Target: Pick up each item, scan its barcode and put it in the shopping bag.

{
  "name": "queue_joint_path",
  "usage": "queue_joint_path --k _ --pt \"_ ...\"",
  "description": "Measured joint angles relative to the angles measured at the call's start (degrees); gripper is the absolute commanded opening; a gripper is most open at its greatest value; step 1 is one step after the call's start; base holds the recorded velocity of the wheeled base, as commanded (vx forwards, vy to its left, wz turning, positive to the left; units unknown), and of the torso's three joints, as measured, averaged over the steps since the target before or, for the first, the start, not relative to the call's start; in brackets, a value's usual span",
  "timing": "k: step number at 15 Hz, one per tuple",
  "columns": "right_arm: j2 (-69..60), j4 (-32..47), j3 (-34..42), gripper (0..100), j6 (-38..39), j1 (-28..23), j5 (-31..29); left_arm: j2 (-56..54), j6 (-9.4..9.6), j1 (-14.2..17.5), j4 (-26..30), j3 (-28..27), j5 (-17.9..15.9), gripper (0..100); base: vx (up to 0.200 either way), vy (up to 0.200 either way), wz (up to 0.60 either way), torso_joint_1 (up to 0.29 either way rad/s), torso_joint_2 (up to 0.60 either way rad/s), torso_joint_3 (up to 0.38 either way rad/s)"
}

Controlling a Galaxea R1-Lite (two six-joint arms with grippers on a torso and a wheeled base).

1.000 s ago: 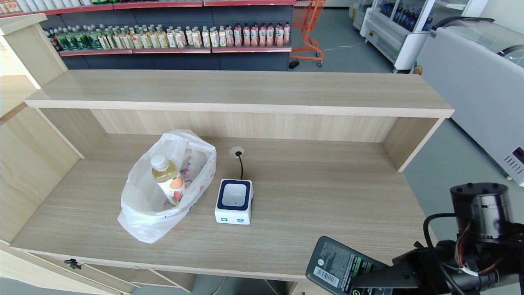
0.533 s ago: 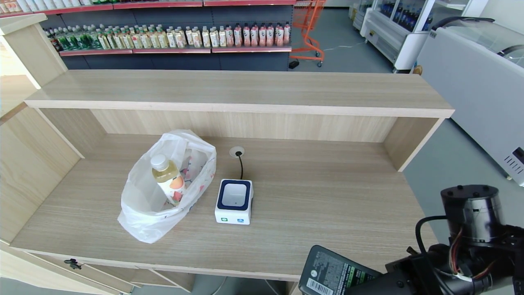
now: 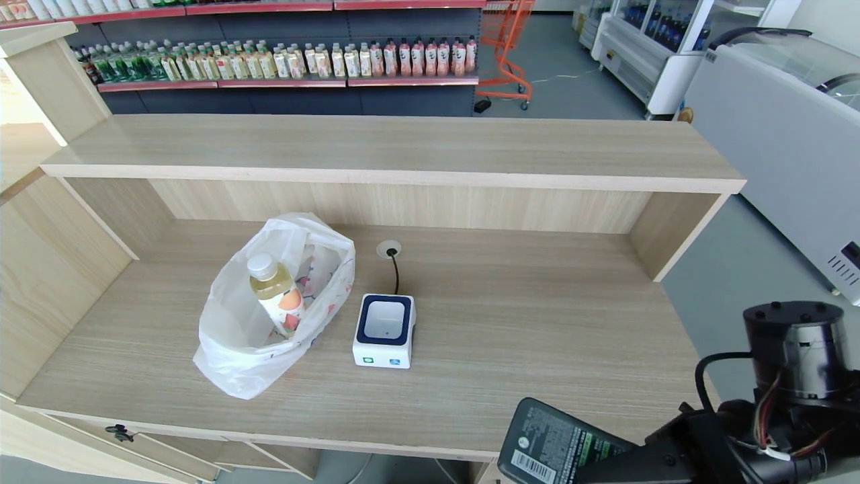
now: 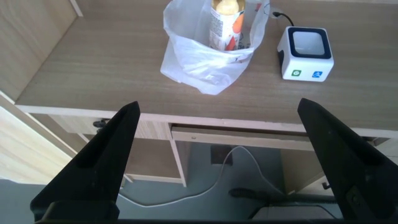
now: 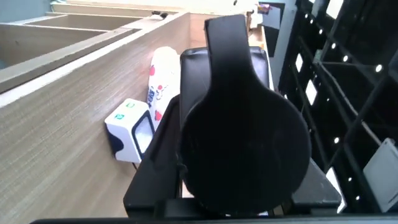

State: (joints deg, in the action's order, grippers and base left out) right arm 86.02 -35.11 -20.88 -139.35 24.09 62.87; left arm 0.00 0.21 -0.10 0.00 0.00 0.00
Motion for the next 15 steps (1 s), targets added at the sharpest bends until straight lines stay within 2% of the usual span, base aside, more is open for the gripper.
queue_joint_path --k 2,3,4,6,8,12,15 --pt "-2.17 0.20 0.35 0 13.75 -3.72 -0.57 0.00 0.01 0.00 0.00 0.00 0.00 100 0.000 0.000 0.00 0.000 0.00 0.000" --pt "-3.17 0.29 0.49 0 22.26 -7.20 -2.51 0.00 0.00 0.00 0.00 0.00 0.02 100 0.000 0.000 0.00 0.000 0.00 0.000" --pt "-4.21 0.35 0.60 0 29.92 -10.73 -6.11 0.00 0.00 0.00 0.00 0.00 0.00 100 0.000 0.000 0.00 0.000 0.00 0.000" --pt "-7.88 0.33 0.71 0 47.12 -17.65 -19.24 0.00 0.01 0.00 0.00 0.00 0.00 100 0.000 0.000 0.00 0.000 0.00 0.000" --pt "-11.50 0.35 0.77 0 65.06 -20.70 -28.40 0.00 0.00 0.00 0.00 0.00 0.00 100 0.000 0.000 0.00 0.000 0.00 0.000" --pt "-13.19 0.65 -1.60 0 108.45 -19.91 -41.87 0.00 0.00 0.00 0.00 0.00 0.02 100 0.000 0.000 0.00 0.000 0.00 0.000" --pt "-9.92 0.68 -7.73 0 143.62 -14.45 -47.57 0.00 0.00 0.00 0.00 0.00 0.00 100 0.000 0.000 0.00 0.000 0.00 0.000"
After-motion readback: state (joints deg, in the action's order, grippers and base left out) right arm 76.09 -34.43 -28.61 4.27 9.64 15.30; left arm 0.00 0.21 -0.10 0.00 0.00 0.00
